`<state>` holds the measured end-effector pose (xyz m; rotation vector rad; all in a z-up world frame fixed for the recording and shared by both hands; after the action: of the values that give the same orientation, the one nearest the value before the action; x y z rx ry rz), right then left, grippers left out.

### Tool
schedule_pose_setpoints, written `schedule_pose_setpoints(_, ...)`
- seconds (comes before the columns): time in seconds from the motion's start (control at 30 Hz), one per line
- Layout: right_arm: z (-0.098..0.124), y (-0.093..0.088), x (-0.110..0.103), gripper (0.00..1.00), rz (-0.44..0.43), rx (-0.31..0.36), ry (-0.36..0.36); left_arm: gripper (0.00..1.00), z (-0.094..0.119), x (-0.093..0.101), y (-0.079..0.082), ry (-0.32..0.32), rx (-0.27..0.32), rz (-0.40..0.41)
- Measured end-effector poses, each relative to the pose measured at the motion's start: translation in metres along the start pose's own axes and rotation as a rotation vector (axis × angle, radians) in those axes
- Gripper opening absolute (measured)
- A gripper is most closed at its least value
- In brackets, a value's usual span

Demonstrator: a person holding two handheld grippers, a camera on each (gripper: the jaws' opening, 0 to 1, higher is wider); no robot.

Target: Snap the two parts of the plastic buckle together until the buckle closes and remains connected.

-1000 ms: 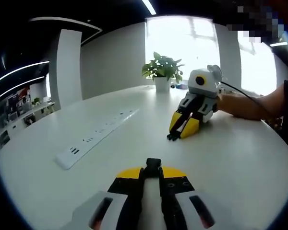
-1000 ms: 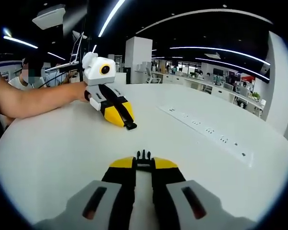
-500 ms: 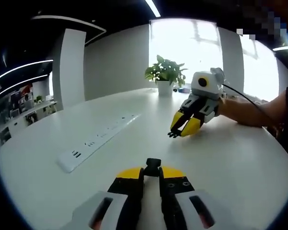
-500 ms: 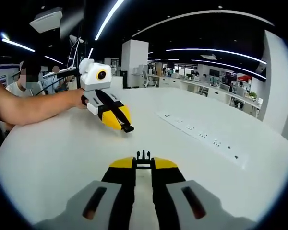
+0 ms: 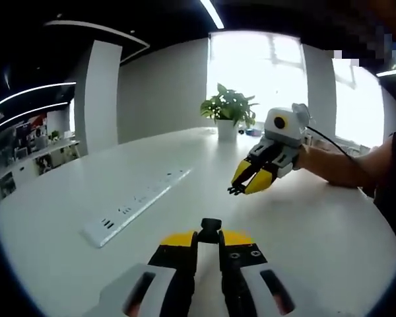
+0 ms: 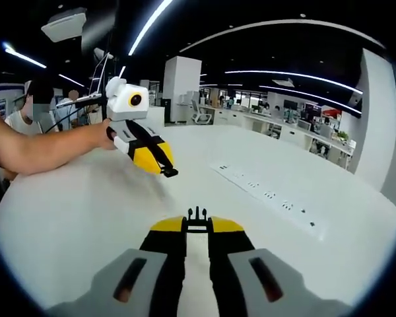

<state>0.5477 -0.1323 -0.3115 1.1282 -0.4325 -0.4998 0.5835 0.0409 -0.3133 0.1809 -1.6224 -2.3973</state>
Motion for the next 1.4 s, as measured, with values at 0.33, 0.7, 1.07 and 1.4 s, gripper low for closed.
schedule_pose_setpoints(0.33,0.02,0.03,0.001,0.11,-0.029,0.051,-0.033,0.11,0.014,0.009,0.02,0.022,0.022,0.012)
schedule_pose_setpoints(0.7,0.024,0.037,-0.006,0.1,-0.031,0.046,-0.039,0.11,0.017,0.011,0.019,0.032,0.015,0.031)
schedule_pose_setpoints(1.07,0.03,0.055,-0.013,0.1,-0.02,0.065,-0.037,0.11,0.021,0.018,0.033,0.029,0.007,0.0)
schedule_pose_setpoints(1.4,0.029,0.056,-0.016,0.1,-0.014,0.058,-0.039,0.11,0.023,0.019,0.026,0.038,-0.024,0.003)
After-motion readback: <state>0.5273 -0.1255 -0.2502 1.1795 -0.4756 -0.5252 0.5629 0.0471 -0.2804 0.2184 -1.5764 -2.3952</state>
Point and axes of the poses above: the point that each gripper's makers call its tool centre point, and the gripper's own axes: z roughly backward along the fingers, x roughly to its right, y roughly out of its top, the point moved 5 cm from there along z, roughly backward along the fingers, and after that the axes turned 4 degrees about -z, right-handed, at the moved point
